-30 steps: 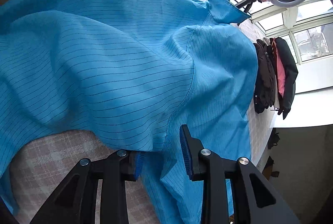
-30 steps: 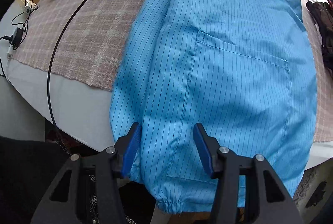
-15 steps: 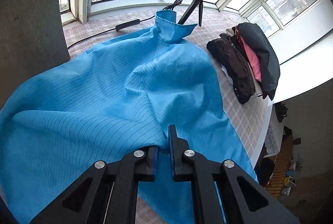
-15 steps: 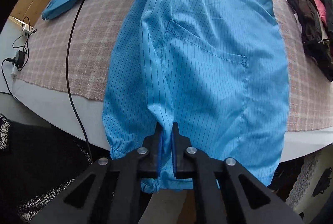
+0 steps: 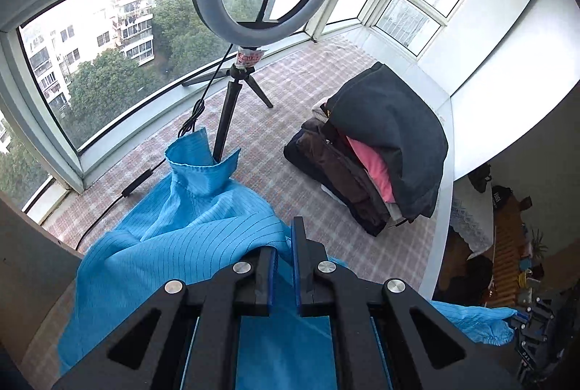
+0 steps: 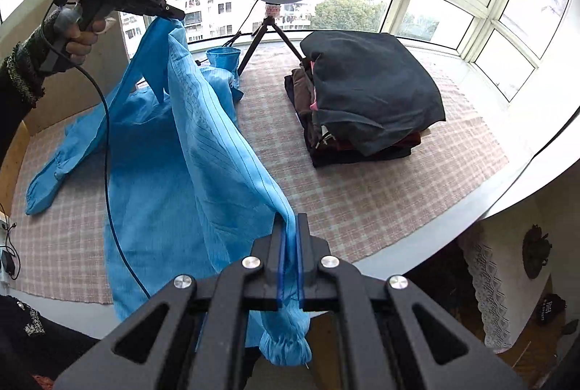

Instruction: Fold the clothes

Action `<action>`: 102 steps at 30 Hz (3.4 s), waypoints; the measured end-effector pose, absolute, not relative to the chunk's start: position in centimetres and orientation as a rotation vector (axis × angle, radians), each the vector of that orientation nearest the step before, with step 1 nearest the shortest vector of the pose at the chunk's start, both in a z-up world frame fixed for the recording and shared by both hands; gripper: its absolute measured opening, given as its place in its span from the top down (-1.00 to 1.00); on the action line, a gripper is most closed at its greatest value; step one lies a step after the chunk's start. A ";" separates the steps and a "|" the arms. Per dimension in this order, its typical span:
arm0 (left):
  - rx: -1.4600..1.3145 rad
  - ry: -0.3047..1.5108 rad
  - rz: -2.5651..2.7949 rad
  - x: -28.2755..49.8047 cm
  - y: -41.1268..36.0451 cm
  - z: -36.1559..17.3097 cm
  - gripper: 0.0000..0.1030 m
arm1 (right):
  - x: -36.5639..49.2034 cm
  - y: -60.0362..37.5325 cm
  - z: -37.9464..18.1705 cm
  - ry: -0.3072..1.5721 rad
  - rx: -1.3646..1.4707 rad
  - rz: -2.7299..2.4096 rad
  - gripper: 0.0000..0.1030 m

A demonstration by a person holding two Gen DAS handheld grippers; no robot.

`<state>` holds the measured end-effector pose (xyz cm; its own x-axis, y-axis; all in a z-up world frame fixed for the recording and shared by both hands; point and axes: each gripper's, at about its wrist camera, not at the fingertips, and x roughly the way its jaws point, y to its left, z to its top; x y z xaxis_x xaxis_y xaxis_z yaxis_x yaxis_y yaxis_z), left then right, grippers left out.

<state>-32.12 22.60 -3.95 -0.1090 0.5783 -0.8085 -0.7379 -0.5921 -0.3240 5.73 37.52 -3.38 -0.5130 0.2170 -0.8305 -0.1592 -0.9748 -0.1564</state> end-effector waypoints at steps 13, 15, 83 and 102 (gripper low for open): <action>-1.089 0.310 1.805 -31.9 30.8 0.8 0.88 | 4.9 43.7 -4.3 -0.072 -1.312 2.448 0.92; -1.088 0.326 1.807 -32.0 30.3 0.6 0.88 | 5.7 43.6 -5.1 0.029 -1.337 2.488 0.92; -1.698 -0.089 2.077 -31.3 -18.2 -23.9 0.19 | 3.4 10.2 -28.2 -0.186 -2.510 2.504 0.91; -1.517 -0.097 2.313 -28.6 -25.9 -14.7 0.86 | 3.1 10.8 -28.9 -0.251 -2.558 2.479 0.91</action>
